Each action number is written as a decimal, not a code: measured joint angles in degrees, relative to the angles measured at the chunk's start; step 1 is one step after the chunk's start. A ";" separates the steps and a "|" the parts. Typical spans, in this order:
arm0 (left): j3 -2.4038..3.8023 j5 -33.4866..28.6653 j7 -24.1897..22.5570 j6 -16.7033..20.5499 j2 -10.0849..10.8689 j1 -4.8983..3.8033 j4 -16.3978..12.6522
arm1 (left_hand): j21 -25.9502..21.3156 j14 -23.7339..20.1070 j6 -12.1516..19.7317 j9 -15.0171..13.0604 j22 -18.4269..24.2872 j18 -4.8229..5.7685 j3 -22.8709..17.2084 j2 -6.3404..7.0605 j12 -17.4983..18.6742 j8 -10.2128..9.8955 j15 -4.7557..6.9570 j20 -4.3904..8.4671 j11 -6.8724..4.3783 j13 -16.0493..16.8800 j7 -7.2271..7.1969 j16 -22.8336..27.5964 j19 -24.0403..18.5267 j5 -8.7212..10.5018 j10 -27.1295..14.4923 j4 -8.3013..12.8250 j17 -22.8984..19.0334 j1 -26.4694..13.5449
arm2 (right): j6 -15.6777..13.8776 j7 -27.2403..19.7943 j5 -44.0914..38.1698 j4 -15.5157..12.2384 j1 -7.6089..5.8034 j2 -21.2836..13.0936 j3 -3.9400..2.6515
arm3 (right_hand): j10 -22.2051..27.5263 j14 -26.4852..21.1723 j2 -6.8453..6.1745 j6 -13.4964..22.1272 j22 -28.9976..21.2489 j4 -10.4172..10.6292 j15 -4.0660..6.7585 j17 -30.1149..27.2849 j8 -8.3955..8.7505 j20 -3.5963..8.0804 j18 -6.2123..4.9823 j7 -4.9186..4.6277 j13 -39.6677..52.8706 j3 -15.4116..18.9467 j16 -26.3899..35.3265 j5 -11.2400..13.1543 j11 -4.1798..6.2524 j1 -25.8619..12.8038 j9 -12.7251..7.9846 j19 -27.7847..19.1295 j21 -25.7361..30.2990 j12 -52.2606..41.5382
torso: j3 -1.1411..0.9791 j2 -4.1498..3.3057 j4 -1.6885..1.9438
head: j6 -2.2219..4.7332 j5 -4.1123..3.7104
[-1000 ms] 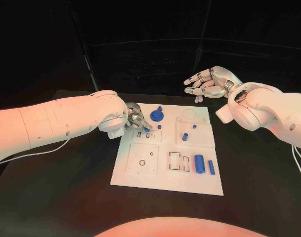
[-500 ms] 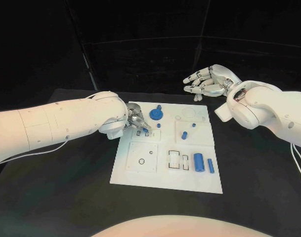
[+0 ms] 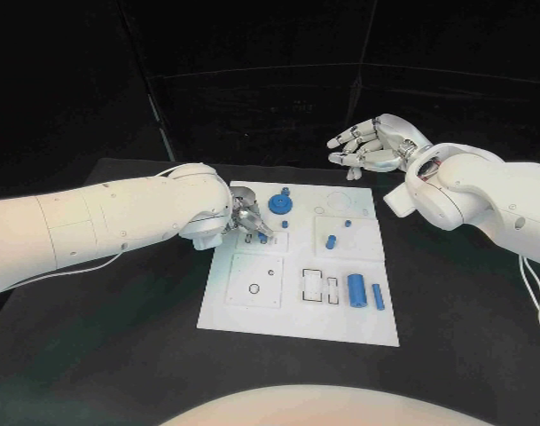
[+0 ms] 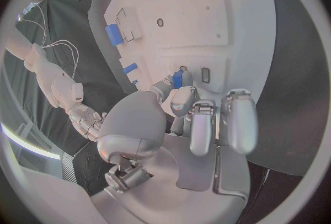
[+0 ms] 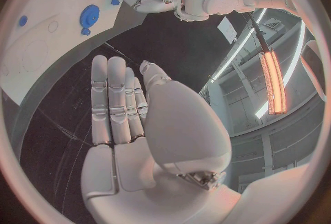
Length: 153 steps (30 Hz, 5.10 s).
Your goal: Assemble the parts on the task board
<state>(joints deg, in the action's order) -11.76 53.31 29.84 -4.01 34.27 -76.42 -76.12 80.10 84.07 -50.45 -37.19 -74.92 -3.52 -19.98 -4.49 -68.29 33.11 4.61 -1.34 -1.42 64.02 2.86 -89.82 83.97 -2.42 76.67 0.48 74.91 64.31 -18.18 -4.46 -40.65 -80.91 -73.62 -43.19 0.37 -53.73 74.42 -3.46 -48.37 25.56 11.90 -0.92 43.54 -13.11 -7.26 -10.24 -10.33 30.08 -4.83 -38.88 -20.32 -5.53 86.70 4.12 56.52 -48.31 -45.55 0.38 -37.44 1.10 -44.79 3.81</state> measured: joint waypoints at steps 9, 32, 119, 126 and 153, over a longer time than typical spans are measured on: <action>0.01 0.06 0.04 -0.76 -0.34 0.00 0.25 | 0.00 0.00 0.01 0.01 0.00 0.00 -0.78 0.33 0.00 0.00 0.00 0.00 0.01 0.00 0.02 0.00 0.00 0.05 0.00 0.49 0.00 -0.34 | 0.01 0.00 0.00 0.13 0.00 0.20 0.00 | 0.00 0.00 0.00 0.21 0.00 0.00 0.00 -0.10 -0.36 0.00 0.00 -0.20 -0.08 0.00 0.00 -0.31 0.00 0.00 0.00 0.00 0.00 -0.15 | -0.01 0.02 0.00 | -0.10 0.02; 0.02 -0.05 1.57 -1.92 -0.64 0.00 0.90 | 0.00 0.00 0.20 -0.10 0.00 0.00 -1.63 0.47 0.00 -0.01 -0.01 0.00 0.08 0.01 0.24 0.00 0.00 -0.10 -0.07 1.03 0.00 -0.61 | 0.01 -0.10 -0.07 0.17 0.01 0.34 0.01 | 0.21 0.00 0.00 0.20 -0.04 0.16 0.00 -0.21 -0.35 0.00 0.00 -0.20 -0.14 -0.16 0.00 -0.52 0.22 0.00 0.00 0.00 0.22 -0.15 | -0.02 0.04 0.03 | -0.34 -0.09; 0.03 -0.64 3.35 -4.77 -3.86 0.23 5.03 | 0.57 -0.01 -2.70 -1.27 0.01 0.00 -4.05 4.87 -1.17 1.80 0.40 0.40 -0.74 1.03 -1.01 0.00 0.00 -0.29 1.35 -3.19 0.00 -16.02 | 0.46 -0.13 -0.23 0.26 0.01 0.58 0.01 | 0.41 0.00 0.00 0.20 -0.02 0.32 0.00 -0.48 -0.64 0.00 0.00 -0.20 -0.40 -0.32 -0.01 -1.13 0.00 0.01 0.00 0.00 0.21 -0.39 | -0.02 0.03 0.06 | -0.99 -0.32; 0.03 -0.67 3.35 -4.74 -3.87 0.22 5.03 | 0.68 -0.01 -2.82 -1.37 0.01 0.00 -1.51 6.29 -1.17 2.01 0.40 0.40 -0.74 1.08 -1.14 0.00 0.00 -0.29 1.34 -3.75 0.00 -17.43 | 0.50 -0.13 -0.23 0.31 0.02 0.58 0.01 | 0.41 0.00 0.00 0.20 -0.02 0.32 0.00 -0.48 -0.64 0.00 0.00 -0.20 -0.39 -0.32 -0.01 -1.13 0.00 0.00 0.00 0.00 0.21 -0.38 | -0.04 0.03 0.06 | -1.03 -0.38; 4.29 -0.73 3.04 -4.51 0.06 -2.92 3.54 | -2.22 -0.12 0.87 -0.10 1.01 0.00 10.91 7.83 3.52 -0.68 0.25 0.40 0.43 -4.29 0.66 0.00 0.00 -0.28 -2.09 -4.65 0.00 -12.27 | 0.92 -0.40 -0.25 1.33 0.15 1.00 0.04 | 0.41 -0.21 -0.23 0.60 -0.02 0.31 -0.21 -0.70 -0.64 0.00 0.00 -0.23 -0.62 -0.31 -0.01 -1.13 0.00 -0.23 0.00 -0.40 0.22 -0.59 | -0.05 0.09 0.10 | 0.13 -0.70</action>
<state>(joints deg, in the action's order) -7.48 52.58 32.88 -8.52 34.34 -79.34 -72.57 77.88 83.95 -49.58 -37.29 -73.90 -3.52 -9.06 3.34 -64.77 32.42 4.86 -0.94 -0.99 59.73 3.52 -89.82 83.97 -2.70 74.58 -4.16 74.91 52.04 -17.26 -4.86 -40.91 -79.58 -73.47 -42.19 0.42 -53.32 74.21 -3.69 -47.77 25.54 12.22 -1.14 42.85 -13.75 -7.26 -10.24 -10.55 29.46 -5.15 -38.88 -21.46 -5.53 86.47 4.12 56.12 -48.10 -46.14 0.33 -37.35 1.20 -44.65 3.11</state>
